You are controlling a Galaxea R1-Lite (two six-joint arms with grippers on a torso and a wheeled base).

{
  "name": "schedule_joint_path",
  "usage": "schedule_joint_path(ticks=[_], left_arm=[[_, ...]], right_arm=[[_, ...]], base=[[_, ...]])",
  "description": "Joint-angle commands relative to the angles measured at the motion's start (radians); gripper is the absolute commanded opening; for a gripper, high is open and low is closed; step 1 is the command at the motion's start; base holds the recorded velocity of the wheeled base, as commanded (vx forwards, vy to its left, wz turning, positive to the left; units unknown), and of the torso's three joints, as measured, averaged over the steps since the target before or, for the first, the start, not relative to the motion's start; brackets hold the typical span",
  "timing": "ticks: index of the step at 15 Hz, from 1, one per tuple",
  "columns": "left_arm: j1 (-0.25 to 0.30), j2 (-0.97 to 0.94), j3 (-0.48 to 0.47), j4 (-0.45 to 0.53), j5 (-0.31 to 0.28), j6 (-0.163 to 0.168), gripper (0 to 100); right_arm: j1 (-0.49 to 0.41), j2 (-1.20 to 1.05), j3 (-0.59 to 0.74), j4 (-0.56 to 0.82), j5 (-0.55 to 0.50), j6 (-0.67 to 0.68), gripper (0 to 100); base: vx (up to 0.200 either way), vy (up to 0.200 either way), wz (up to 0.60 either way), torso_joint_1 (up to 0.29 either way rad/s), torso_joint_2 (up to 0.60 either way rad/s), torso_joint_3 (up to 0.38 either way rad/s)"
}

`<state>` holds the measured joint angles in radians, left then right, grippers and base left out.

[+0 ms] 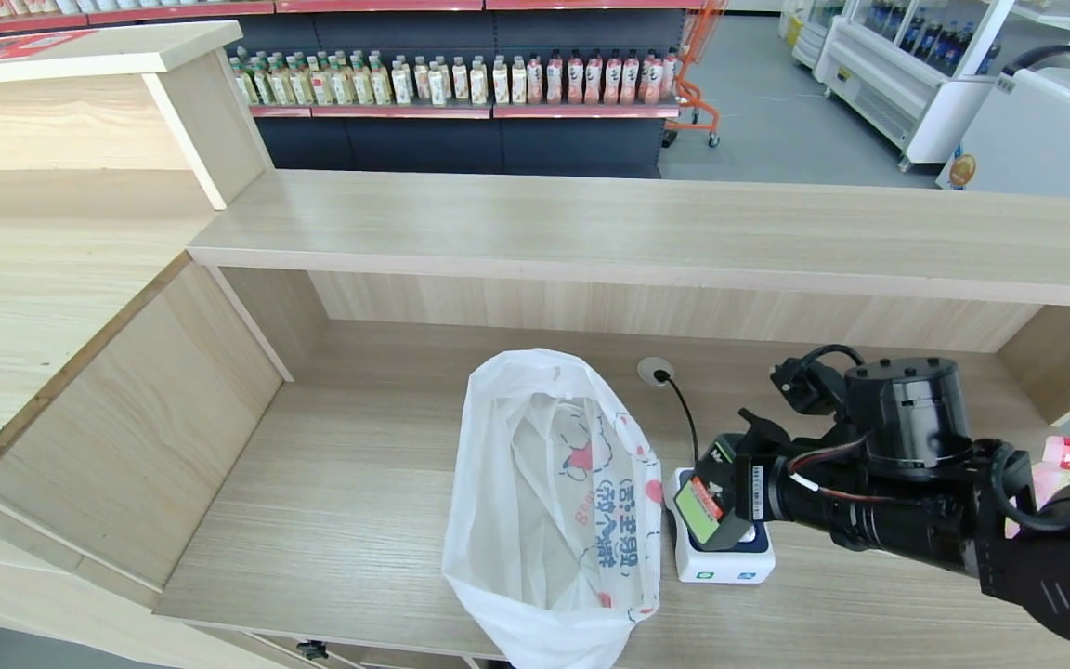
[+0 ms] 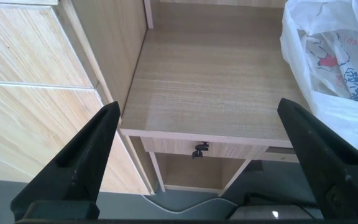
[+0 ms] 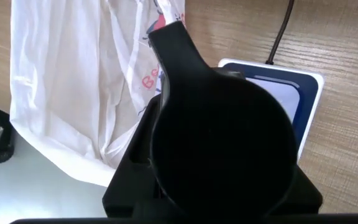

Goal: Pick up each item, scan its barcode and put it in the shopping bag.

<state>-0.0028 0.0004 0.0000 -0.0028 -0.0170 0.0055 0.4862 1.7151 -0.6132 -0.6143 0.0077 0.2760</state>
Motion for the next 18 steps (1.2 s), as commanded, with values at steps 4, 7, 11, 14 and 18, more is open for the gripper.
schedule_joint_path(ticks=[4, 7, 11, 14, 18], left_arm=[[0.0, 0.001, 0.0, 0.0, 0.0, 0.001, 100], [0.0, 0.001, 0.0, 0.0, 0.0, 0.001, 100], [0.0, 0.001, 0.0, 0.0, 0.0, -0.001, 100], [0.0, 0.001, 0.0, 0.0, 0.0, -0.001, 100], [0.0, 0.001, 0.0, 0.0, 0.0, -0.001, 100]], right_arm=[[-0.005, 0.02, 0.012, -0.001, -0.009, -0.001, 0], [-0.009, 0.041, 0.016, -0.004, -0.021, -0.003, 0], [-0.011, 0.074, 0.015, -0.051, -0.017, 0.0, 0], [-0.015, 0.101, 0.015, -0.091, -0.017, -0.003, 0], [-0.017, 0.113, 0.016, -0.091, -0.018, -0.003, 0]], base=[[0.0, 0.0, 0.0, 0.0, 0.0, 0.0], [0.0, 0.0, 0.0, 0.0, 0.0, 0.0], [0.0, 0.0, 0.0, 0.0, 0.0, 0.0], [0.0, 0.0, 0.0, 0.0, 0.0, 0.0], [0.0, 0.0, 0.0, 0.0, 0.0, 0.0]])
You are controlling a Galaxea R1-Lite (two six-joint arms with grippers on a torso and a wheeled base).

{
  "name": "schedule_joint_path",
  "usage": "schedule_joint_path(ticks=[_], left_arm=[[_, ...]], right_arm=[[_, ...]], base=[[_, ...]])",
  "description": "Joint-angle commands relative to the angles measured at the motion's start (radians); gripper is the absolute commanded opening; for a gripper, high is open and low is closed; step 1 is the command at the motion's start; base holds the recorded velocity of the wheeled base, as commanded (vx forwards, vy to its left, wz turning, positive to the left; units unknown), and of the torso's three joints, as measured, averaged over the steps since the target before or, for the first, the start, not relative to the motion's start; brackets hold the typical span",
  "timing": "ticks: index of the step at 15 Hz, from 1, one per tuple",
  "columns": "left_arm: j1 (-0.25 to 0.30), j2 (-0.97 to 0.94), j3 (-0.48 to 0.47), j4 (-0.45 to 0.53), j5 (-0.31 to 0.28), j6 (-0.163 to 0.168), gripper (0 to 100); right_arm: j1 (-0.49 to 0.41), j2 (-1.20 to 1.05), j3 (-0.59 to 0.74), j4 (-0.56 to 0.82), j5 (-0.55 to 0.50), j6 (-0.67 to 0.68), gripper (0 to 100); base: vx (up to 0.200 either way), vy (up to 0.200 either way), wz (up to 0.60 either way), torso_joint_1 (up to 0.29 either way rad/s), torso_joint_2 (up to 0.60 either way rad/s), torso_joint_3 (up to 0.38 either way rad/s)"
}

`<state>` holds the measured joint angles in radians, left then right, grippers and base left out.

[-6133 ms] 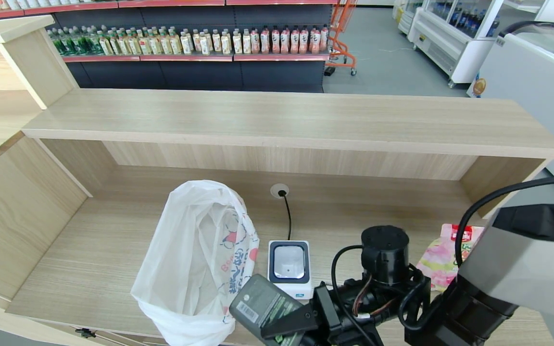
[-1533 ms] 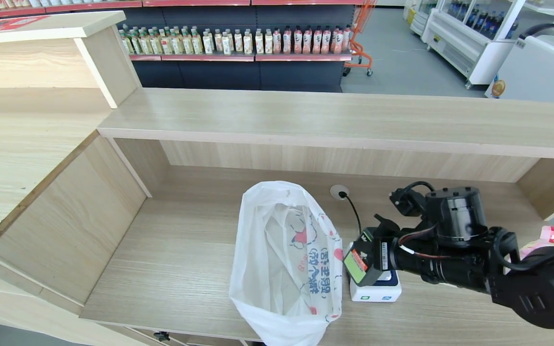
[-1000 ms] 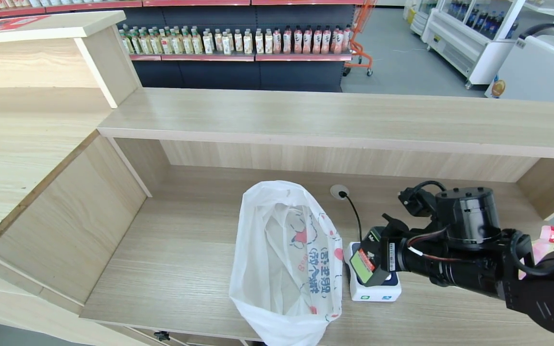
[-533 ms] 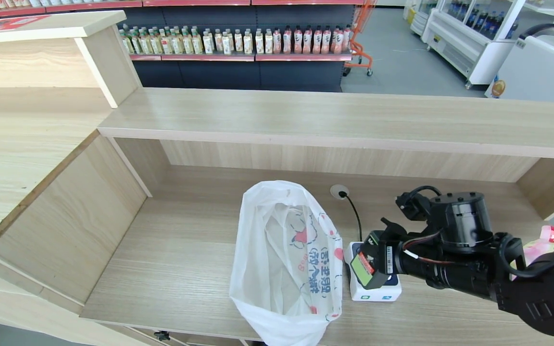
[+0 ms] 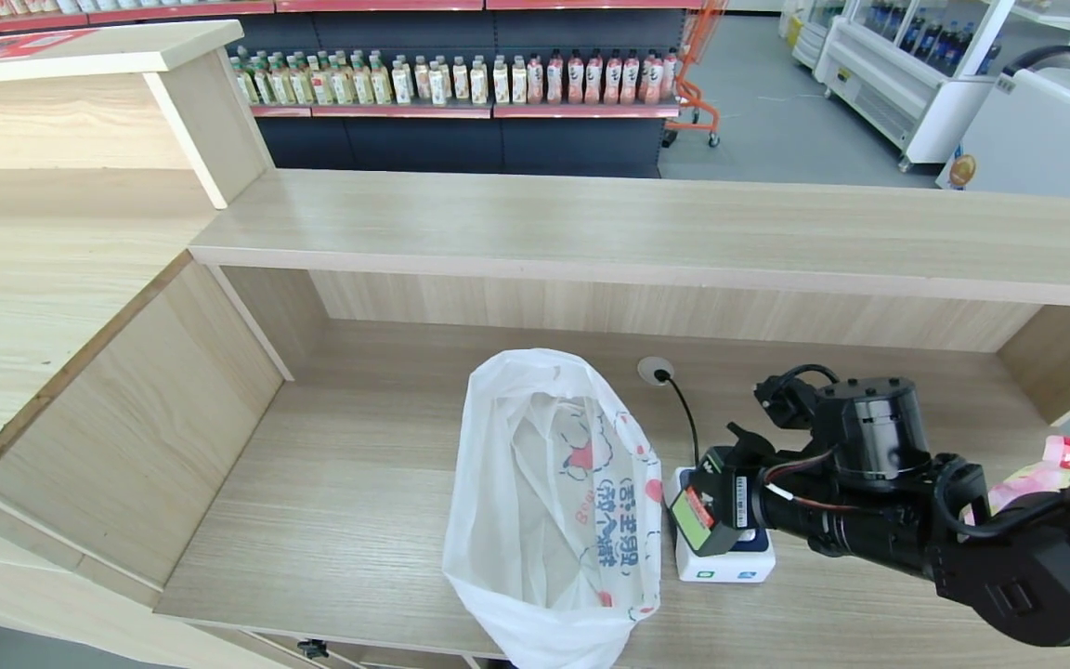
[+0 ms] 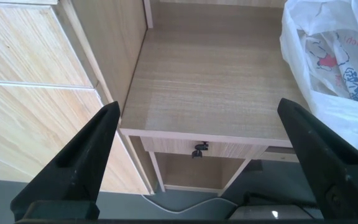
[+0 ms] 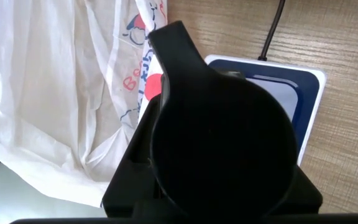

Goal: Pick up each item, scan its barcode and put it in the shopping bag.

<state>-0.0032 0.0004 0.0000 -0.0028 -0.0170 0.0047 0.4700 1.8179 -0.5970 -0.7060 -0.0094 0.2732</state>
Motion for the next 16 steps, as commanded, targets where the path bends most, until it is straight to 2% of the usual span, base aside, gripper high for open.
schedule_joint_path(ticks=[1, 12, 14, 16], left_arm=[[0.0, 0.001, 0.0, 0.0, 0.0, 0.0, 100], [0.0, 0.001, 0.0, 0.0, 0.0, 0.001, 100], [0.0, 0.001, 0.0, 0.0, 0.0, 0.003, 100], [0.0, 0.001, 0.0, 0.0, 0.0, 0.001, 100]], right_arm=[[-0.001, 0.012, -0.001, 0.0, 0.0, 0.0, 0], [0.006, -0.045, -0.009, -0.013, 0.002, -0.014, 0], [0.01, -0.129, -0.007, -0.017, 0.003, -0.104, 0], [0.038, -0.219, -0.007, -0.018, 0.039, -0.266, 0]], base=[[0.0, 0.0, 0.0, 0.0, 0.0, 0.0], [0.0, 0.0, 0.0, 0.0, 0.0, 0.0], [0.0, 0.0, 0.0, 0.0, 0.0, 0.0], [0.0, 0.0, 0.0, 0.0, 0.0, 0.0]])
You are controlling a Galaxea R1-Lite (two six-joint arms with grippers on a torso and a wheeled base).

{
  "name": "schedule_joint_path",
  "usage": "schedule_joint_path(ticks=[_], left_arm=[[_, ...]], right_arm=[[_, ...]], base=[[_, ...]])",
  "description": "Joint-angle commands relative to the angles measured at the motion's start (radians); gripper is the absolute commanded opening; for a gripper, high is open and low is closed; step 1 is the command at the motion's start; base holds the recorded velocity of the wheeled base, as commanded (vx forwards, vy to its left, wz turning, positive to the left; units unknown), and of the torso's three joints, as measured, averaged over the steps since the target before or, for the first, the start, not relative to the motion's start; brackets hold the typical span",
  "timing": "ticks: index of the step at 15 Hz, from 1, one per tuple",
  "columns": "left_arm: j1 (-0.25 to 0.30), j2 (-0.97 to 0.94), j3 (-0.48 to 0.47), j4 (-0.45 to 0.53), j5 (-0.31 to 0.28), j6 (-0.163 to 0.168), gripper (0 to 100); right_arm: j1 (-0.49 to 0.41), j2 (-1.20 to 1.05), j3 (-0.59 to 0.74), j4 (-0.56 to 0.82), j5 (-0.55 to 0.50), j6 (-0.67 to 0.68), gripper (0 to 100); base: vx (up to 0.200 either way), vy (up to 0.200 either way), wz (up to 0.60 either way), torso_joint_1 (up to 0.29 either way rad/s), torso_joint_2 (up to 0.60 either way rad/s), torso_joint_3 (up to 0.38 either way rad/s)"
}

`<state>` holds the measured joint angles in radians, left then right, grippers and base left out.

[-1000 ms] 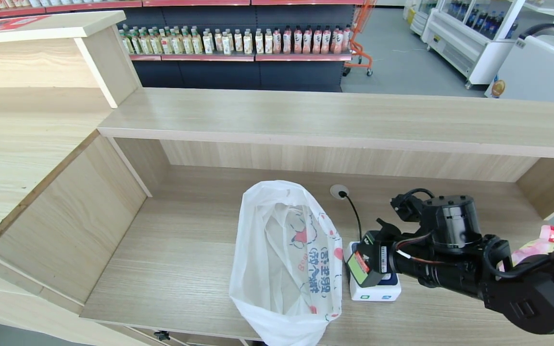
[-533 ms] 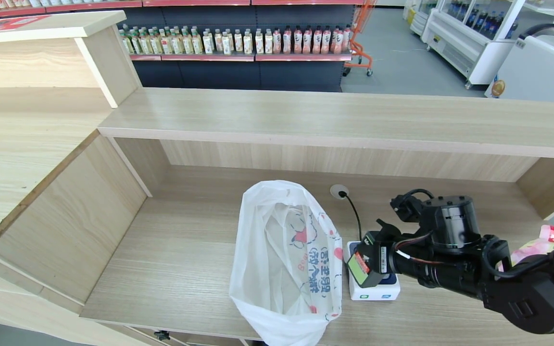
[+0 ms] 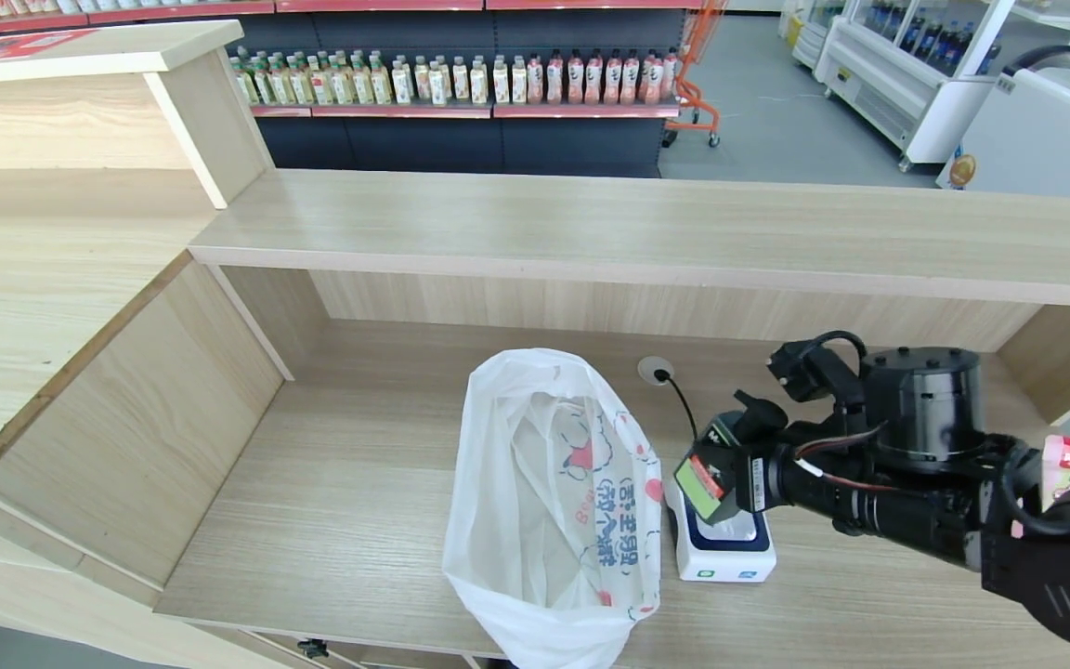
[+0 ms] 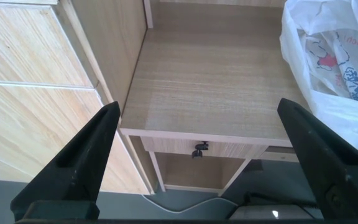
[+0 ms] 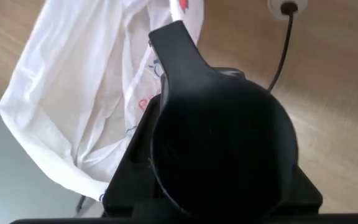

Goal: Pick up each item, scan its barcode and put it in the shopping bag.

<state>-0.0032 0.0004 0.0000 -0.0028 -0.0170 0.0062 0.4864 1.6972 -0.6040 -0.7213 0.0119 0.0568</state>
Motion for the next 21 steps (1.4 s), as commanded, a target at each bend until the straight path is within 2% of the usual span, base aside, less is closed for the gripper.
schedule_joint_path(ticks=[1, 3, 6, 9, 12, 17, 21], left_arm=[[0.0, 0.001, 0.0, 0.0, 0.0, 0.0, 100], [0.0, 0.001, 0.0, 0.0, 0.0, 0.003, 100], [0.0, 0.001, 0.0, 0.0, 0.0, 0.001, 100], [0.0, 0.001, 0.0, 0.0, 0.0, -0.002, 100], [0.0, 0.001, 0.0, 0.0, 0.0, 0.0, 100], [0.0, 0.001, 0.0, 0.0, 0.0, -0.002, 100], [0.0, 0.001, 0.0, 0.0, 0.0, -0.003, 100]], right_arm=[[0.032, -0.114, 0.0, -0.01, 0.034, -0.117, 0], [0.078, -0.111, 0.012, -0.078, 0.072, -0.249, 0], [0.155, -0.085, 0.015, -0.11, 0.072, -0.344, 0], [0.184, -0.011, 0.018, -0.179, 0.068, -0.394, 0], [0.184, 0.087, 0.04, -0.317, 0.071, -0.393, 0], [0.166, 0.259, 0.201, -0.619, 0.141, -0.385, 0], [0.166, 0.291, 0.224, -0.71, 0.138, -0.348, 0]], base=[[0.0, 0.0, 0.0, 0.0, 0.0, 0.0], [0.0, 0.0, 0.0, 0.0, 0.0, 0.0], [0.0, 0.0, 0.0, 0.0, 0.0, 0.0], [0.0, 0.2, 0.0, -0.002, 0.0, 0.004], [0.0, 0.2, 0.0, 0.012, 0.01, 0.002], [0.0, 0.0, 0.0, 0.0, 0.0, 0.0], [0.0, 0.0, 0.0, 0.0, 0.0, 0.0]])
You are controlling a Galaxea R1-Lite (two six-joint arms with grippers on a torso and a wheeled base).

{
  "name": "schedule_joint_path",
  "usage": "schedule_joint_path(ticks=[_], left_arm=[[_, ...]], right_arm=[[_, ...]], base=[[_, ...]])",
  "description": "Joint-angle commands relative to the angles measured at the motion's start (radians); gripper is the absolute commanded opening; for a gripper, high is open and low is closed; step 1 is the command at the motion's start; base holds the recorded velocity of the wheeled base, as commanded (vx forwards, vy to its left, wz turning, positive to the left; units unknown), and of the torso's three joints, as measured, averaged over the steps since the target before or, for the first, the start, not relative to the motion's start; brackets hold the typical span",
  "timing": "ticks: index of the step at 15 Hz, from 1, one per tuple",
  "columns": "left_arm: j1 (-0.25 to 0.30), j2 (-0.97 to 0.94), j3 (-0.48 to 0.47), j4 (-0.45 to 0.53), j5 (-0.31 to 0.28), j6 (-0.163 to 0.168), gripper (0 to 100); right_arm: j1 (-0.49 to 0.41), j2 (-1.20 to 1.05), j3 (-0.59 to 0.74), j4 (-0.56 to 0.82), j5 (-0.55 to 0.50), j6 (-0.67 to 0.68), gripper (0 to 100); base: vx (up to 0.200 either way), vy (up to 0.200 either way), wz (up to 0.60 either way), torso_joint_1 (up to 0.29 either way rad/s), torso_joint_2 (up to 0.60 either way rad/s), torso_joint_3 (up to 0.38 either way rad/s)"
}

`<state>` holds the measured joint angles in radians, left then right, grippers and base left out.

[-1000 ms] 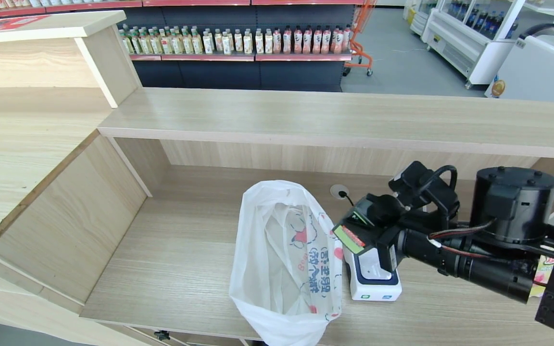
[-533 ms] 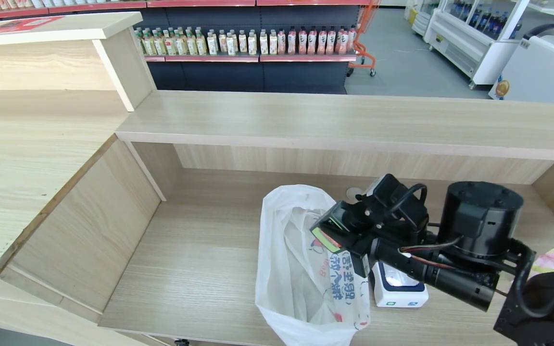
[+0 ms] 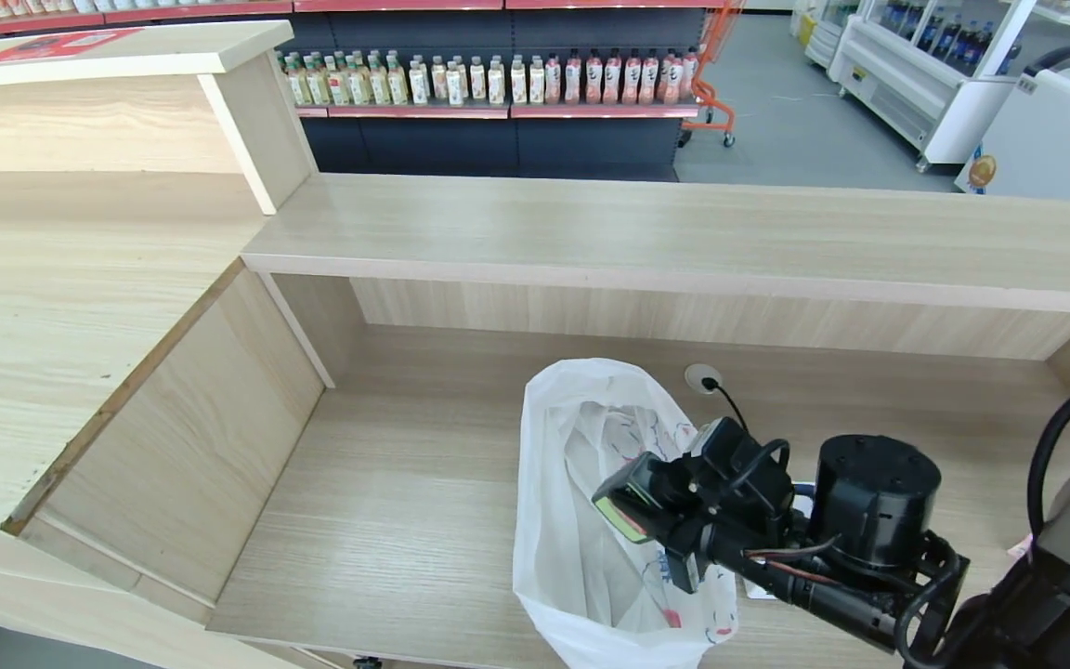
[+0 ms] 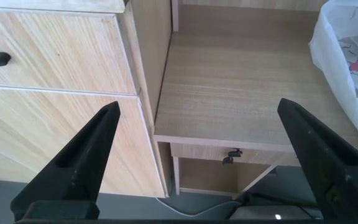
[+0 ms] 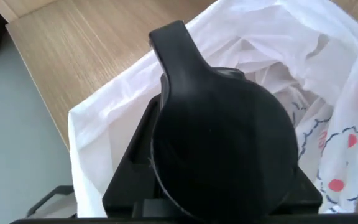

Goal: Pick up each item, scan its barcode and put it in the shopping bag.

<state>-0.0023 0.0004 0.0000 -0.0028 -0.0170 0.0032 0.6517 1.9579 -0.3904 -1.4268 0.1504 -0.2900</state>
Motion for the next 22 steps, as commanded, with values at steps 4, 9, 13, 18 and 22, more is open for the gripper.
schedule_joint_path(ticks=[4, 9, 13, 18, 22], left_arm=[[-0.001, 0.001, 0.0, 0.0, 0.0, 0.0, 100], [-0.001, 0.001, 0.0, 0.0, 0.0, 0.0, 100], [-0.001, 0.001, 0.0, 0.0, 0.0, 0.0, 100], [-0.001, 0.001, 0.0, 0.0, 0.0, 0.0, 100], [-0.001, 0.001, 0.0, 0.0, 0.0, 0.0, 100]], right_arm=[[-0.001, 0.065, 0.065, -0.006, 0.003, 0.146, 0], [-0.027, 0.167, 0.073, -0.017, 0.04, 0.138, 0], [-0.027, 0.214, 0.077, -0.098, 0.106, 0.137, 0], [-0.078, 0.222, 0.067, -0.1, 0.109, 0.058, 0], [-0.092, 0.231, 0.056, -0.107, 0.109, 0.029, 0]], base=[[0.0, 0.0, 0.0, 0.0, 0.0, 0.0], [0.0, 0.0, 0.0, 0.0, 0.0, 0.0], [0.0, 0.0, 0.0, 0.0, 0.0, 0.0], [0.0, 0.0, 0.0, 0.0, 0.0, 0.0], [0.0, 0.0, 0.0, 0.0, 0.0, 0.0]])
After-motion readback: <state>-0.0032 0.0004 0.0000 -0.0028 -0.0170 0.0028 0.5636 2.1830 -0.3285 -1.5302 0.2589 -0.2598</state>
